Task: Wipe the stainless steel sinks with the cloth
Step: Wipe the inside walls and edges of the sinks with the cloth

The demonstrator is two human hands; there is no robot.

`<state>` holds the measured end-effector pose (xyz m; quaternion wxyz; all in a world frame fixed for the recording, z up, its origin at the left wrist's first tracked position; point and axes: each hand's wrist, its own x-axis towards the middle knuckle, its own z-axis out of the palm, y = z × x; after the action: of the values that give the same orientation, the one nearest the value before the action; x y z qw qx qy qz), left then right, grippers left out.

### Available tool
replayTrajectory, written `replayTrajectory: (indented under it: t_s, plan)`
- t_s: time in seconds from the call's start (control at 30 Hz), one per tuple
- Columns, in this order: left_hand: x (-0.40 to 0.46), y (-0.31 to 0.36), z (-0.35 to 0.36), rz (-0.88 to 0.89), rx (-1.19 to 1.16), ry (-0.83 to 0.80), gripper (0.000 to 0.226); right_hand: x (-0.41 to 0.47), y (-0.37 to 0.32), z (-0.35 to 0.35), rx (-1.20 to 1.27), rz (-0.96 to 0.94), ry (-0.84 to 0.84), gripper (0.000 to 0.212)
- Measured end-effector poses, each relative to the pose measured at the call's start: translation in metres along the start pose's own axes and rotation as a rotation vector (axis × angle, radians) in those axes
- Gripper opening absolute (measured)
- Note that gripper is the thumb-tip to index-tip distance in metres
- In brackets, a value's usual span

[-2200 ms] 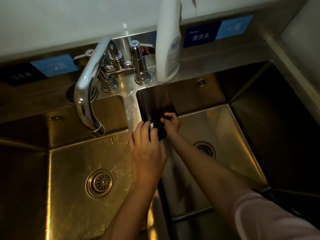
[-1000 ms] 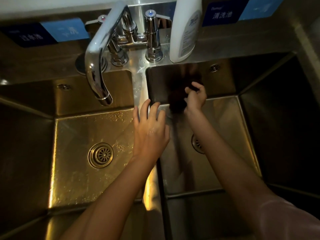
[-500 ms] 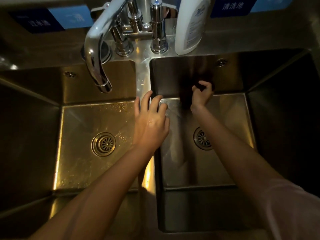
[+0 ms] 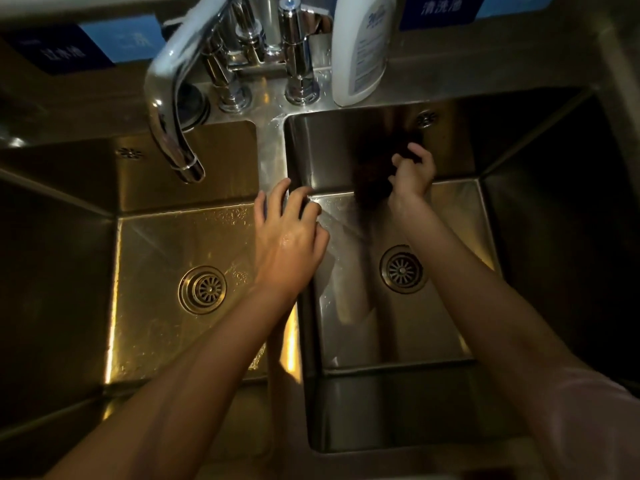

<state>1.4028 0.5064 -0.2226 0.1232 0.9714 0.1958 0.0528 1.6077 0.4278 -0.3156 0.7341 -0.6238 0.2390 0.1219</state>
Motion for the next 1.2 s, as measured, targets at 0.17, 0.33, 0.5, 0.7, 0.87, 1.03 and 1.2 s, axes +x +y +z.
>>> replayTrajectory:
  t_s: [0.17, 0.33, 0.5, 0.7, 0.87, 1.03, 1.2]
  plan:
    - [-0.001, 0.001, -0.001, 0.003, -0.014, -0.003, 0.026, -0.032, -0.064, 0.001, 0.127, -0.103, -0.101, 0.035]
    - [-0.001, 0.000, 0.000, 0.013, -0.002, -0.004, 0.026, -0.028, -0.057, 0.002, 0.092, -0.154, -0.089, 0.033]
    - [-0.001, -0.001, 0.001, 0.010, 0.007, 0.017, 0.026, 0.011, 0.003, -0.004, -0.056, -0.092, 0.018, 0.038]
    - [0.000, -0.003, 0.006, 0.023, 0.035, 0.040, 0.026, 0.064, 0.050, -0.025, -0.205, 0.016, 0.162, 0.033]
    - [0.000, -0.002, 0.005, 0.026, 0.057, 0.018, 0.026, 0.056, 0.037, -0.027, -0.159, -0.013, 0.162, 0.034]
    - [0.001, -0.001, 0.003, 0.014, 0.041, -0.009, 0.025, 0.019, -0.019, -0.029, -0.073, -0.152, 0.052, 0.040]
    - [0.000, 0.000, 0.000, 0.008, 0.017, -0.031, 0.024, -0.010, -0.077, -0.025, -0.046, -0.268, -0.038, 0.039]
